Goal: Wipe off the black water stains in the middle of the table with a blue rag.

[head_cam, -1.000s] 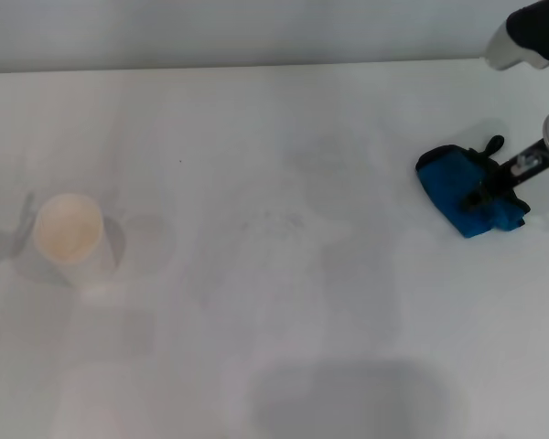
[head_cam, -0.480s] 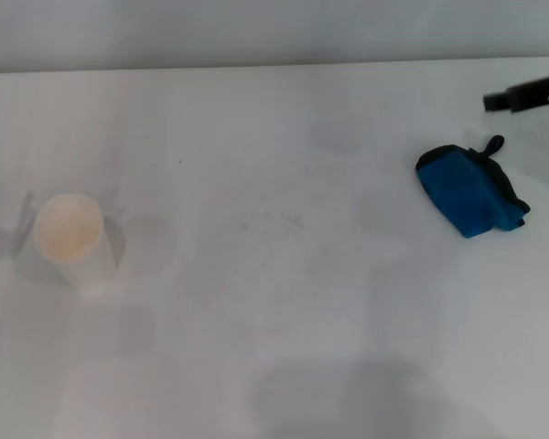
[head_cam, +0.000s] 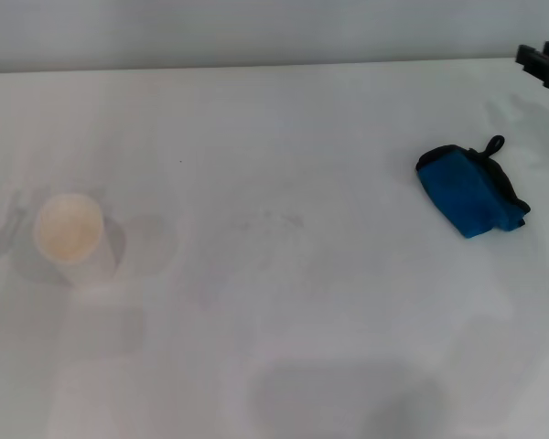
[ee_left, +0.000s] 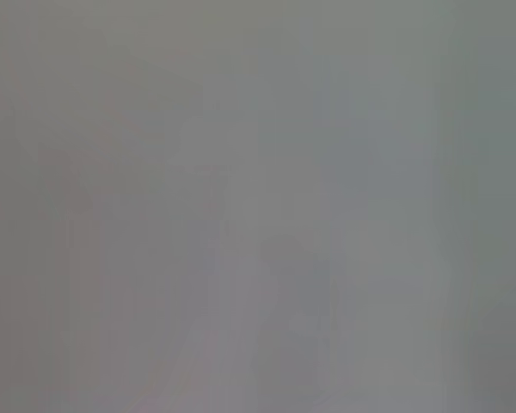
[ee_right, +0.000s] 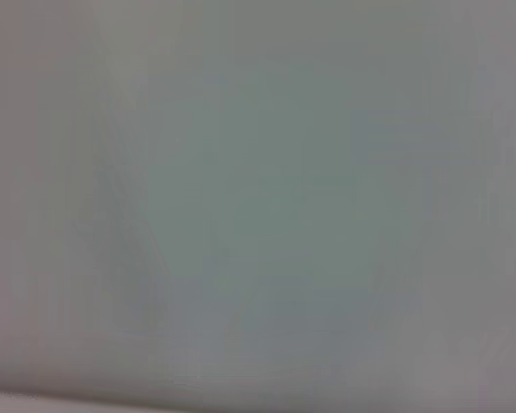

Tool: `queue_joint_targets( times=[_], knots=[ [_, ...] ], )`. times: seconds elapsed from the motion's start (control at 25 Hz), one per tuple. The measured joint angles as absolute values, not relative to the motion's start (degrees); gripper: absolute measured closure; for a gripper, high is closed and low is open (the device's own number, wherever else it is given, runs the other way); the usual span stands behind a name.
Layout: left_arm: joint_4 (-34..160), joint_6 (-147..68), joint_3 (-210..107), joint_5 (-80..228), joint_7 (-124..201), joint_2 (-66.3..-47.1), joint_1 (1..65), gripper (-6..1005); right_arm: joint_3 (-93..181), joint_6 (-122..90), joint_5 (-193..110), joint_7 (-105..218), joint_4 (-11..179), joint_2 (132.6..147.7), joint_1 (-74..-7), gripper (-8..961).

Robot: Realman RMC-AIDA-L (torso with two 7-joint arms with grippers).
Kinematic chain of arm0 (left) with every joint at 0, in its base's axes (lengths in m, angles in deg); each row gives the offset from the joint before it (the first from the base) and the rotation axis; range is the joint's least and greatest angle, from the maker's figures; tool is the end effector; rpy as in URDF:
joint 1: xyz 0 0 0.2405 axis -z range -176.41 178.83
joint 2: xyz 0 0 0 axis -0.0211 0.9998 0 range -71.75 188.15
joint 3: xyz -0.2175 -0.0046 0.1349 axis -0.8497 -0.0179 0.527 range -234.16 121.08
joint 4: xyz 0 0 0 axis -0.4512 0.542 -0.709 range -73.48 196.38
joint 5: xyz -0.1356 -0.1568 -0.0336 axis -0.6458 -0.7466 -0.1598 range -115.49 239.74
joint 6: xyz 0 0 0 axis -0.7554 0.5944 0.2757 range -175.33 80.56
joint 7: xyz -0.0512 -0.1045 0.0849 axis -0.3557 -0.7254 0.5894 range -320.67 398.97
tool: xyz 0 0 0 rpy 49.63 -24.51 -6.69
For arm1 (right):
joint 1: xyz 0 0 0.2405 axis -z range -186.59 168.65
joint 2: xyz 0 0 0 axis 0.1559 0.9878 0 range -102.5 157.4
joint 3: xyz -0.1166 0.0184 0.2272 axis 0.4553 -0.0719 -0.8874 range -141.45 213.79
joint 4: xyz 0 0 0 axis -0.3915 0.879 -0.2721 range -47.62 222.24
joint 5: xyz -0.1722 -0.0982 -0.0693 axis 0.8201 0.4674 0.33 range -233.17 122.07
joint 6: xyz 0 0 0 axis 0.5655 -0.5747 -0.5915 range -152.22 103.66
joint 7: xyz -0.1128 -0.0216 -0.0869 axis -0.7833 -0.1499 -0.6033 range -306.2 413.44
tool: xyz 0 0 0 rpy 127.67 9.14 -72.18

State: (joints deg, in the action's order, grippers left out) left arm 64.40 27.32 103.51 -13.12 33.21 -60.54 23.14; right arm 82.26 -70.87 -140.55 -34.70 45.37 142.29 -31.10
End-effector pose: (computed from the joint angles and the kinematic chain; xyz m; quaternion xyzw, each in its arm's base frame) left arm -0.3552 0.2968 -0.0001 -0.7003 -0.1922 -0.2623 0.6355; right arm 0.3568 0.3784 0.0914 -0.7484 0.4038 0.2114 0.4819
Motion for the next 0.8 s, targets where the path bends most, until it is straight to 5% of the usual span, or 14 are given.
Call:
queue_joint_targets(
  times=[0.8],
  knots=[
    [64.6,25.5,103.5,-13.9,29.4,-60.81,23.7,119,63.3,-86.4,-176.0,-98.5,81.1,142.79,-30.6,528]
  ],
)
